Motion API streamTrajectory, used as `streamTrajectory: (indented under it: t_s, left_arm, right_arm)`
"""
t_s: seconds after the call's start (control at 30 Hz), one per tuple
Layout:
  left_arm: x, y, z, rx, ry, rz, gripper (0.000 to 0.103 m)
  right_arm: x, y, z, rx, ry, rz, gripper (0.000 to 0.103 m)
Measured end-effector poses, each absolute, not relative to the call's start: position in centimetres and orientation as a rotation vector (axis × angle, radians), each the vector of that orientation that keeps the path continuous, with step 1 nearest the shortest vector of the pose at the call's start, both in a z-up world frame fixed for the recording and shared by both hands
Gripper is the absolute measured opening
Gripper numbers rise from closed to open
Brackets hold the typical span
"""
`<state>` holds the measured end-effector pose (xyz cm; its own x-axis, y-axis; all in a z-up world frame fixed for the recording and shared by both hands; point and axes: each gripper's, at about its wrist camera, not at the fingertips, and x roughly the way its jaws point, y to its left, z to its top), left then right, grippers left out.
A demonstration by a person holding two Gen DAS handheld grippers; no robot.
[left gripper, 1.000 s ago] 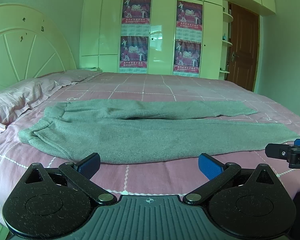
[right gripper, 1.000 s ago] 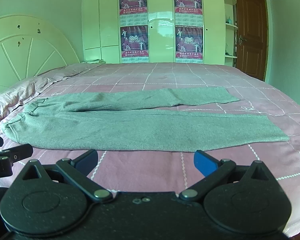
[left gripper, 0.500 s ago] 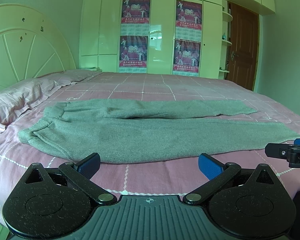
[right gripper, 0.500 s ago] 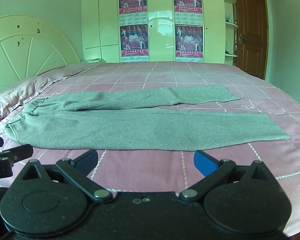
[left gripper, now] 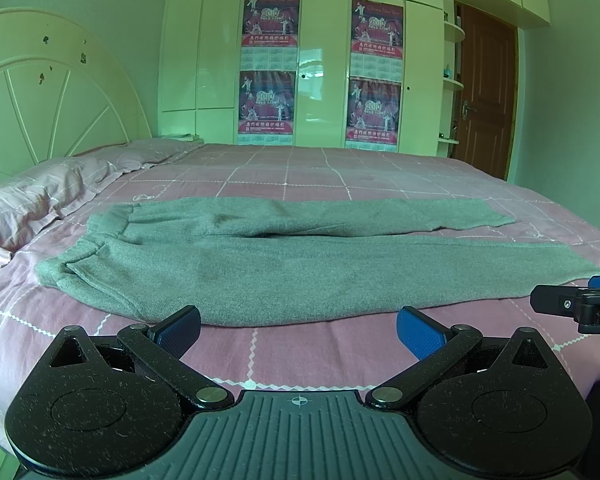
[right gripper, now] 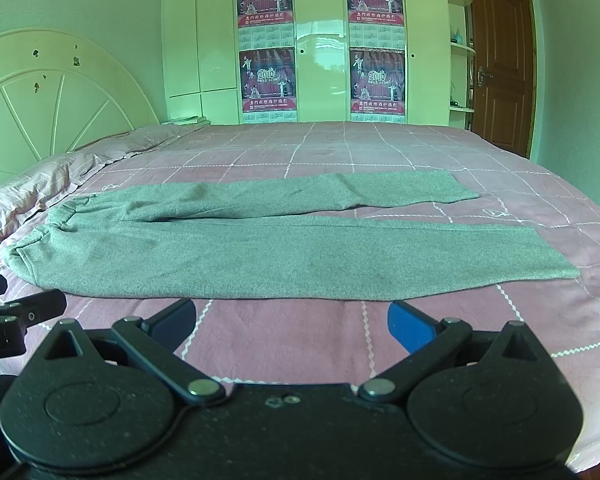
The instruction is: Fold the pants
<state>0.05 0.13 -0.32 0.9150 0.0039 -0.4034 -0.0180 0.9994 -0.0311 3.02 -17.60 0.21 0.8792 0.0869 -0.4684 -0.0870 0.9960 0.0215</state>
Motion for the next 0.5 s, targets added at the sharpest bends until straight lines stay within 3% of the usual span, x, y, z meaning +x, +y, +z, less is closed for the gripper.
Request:
streamTrajectory:
  t_s: [0.5]
  left_arm:
    - [0.16,0.08,-0.33,-0.032,0.418,0.012,0.103]
  right_arm:
    - [3.02,-17.65,0.17,0.002,0.492,0.090,0.097]
